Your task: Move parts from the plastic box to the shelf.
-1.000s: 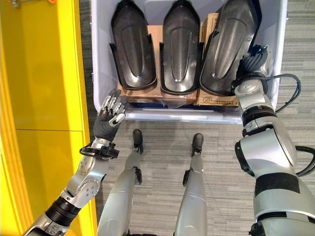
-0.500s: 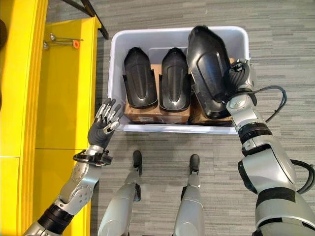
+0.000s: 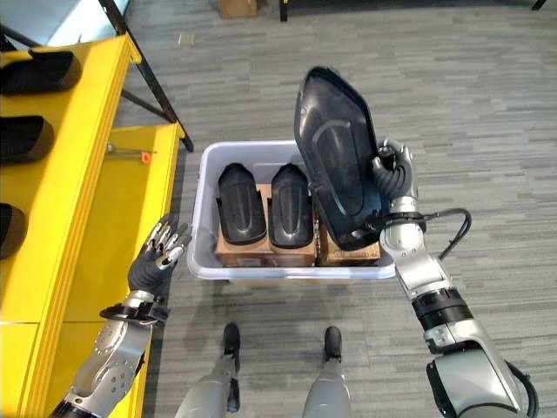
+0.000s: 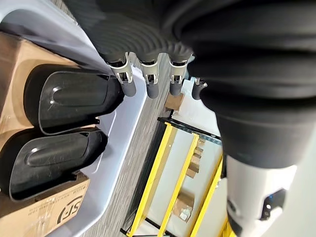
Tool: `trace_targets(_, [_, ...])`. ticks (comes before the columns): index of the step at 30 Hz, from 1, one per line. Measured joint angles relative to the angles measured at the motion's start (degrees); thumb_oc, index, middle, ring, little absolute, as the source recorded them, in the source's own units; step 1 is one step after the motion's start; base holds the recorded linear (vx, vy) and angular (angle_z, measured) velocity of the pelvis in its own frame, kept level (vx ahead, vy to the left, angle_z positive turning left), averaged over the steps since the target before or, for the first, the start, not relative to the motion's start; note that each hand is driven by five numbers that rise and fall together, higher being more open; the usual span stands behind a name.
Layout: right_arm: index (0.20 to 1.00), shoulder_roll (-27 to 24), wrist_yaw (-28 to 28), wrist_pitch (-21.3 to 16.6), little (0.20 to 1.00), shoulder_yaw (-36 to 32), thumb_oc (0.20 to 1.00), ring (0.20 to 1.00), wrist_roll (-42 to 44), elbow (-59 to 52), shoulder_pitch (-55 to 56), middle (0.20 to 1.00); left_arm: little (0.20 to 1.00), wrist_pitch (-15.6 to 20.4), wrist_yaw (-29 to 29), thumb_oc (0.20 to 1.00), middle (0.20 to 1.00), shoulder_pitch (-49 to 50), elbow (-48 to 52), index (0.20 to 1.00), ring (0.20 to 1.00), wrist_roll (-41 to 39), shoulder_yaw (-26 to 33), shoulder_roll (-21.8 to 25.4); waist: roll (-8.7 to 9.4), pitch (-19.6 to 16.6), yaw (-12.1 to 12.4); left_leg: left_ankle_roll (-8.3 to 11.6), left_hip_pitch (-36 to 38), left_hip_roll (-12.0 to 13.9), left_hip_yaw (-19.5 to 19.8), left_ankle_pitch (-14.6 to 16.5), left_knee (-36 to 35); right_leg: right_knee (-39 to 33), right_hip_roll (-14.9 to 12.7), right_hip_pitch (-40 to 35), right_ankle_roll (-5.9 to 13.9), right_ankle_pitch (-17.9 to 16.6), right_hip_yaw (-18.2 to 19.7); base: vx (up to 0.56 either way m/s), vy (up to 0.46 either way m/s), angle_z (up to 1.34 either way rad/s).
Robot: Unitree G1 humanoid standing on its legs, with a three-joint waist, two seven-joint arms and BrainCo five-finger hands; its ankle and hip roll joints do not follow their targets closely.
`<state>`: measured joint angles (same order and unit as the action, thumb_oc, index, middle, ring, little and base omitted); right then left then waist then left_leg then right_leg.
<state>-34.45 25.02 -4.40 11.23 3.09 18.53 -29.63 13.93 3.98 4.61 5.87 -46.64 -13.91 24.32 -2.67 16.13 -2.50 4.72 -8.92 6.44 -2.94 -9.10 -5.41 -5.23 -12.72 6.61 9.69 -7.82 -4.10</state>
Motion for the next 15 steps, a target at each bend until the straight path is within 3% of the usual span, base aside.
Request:
trace_targets(7, [0.2,7.07,-5.14,-3.85,0.2,-1.73,0.2,0.2,6.29,-8.62,13.01,0.2,1.0,-1.43,-1.56,1.0,1.0,4.49,-0.78,1.0,1.0,0.28,1.23,-3.88,0.08,-6.16,-0.72,1.08,4.46,2.3,-1.05,1.47,-0.25,-0.01,2.1,-3.64,-0.82,1.68,0.3,0.06,-0.059,-0.1])
trace_targets(11, [0.2,9.47,-7.57,-4.44,0.2,-1.15,0.2,0.2,11.6,-10.26,15.12,0.2,1.0,-2.26,-1.6,1.0,1.0,5.34,-2.9,1.0,1.0,0.58,2.78,-6.08,-0.03,-7.64,-1.1,1.23,6.07,3.43,-0.21,1.66,-0.24,0.61,3.26,-5.53,-1.17,2.63,-0.01,0.0,-0.133,0.1])
trace_targets(15, [0.2,9.81,-9.13,-5.6,0.2,3.87,0.2,0.2,12.37,-10.21,12.93,0.2,1.0,-2.31,-1.55,1.0,1.0,6.82,-4.37,1.0,1.0,0.65,3.27,-8.12,-0.61,-8.11,0.76,0.64,6.88,5.99,2.63,1.81,0.85,9.28,5.94,-4.36,-3.32,7.76,-2.1,-0.03,-0.221,0.24])
